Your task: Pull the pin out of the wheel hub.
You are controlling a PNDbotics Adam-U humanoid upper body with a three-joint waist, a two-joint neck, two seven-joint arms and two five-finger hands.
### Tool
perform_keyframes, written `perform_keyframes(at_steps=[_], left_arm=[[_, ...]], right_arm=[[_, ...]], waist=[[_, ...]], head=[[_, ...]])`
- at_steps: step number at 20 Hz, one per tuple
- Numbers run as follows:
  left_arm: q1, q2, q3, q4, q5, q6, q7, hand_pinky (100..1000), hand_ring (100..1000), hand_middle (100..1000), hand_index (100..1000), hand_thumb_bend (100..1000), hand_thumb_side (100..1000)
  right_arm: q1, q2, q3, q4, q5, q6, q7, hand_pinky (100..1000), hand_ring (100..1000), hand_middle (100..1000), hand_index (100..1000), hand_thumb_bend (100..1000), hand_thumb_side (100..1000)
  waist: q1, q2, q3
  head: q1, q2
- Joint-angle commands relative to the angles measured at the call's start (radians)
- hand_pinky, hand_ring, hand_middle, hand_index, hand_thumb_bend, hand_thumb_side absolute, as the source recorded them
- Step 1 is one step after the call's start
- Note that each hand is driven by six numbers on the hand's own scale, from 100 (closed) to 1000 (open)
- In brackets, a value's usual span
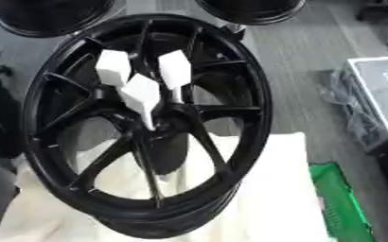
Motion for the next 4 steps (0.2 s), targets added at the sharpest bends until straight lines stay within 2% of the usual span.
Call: perform_keyframes(at_steps=[1,4], left_arm=[[-0.017,0.016,-0.003,-0.023,0.001,0.001,-0.008,629,741,662,767,100,846],[-0.025,0.012,-0.015,-0.022,0.003,0.003,-0.019,629,741,662,767,100,846]], right_arm=[[-0.027,-0.037,0.028,-0.076,-0.156,-0.087,-0.058,778,798,768,945,100,726],[-0.075,-0.054,0.068,-0.112,-0.25,-0.177,-0.047,765,772,744,921,100,712]], waist=[[-0.005,-0.016,0.003],[-0.006,-0.019,0.007]], head=[[-0.004,-0.001],[-0.007,-0.001]])
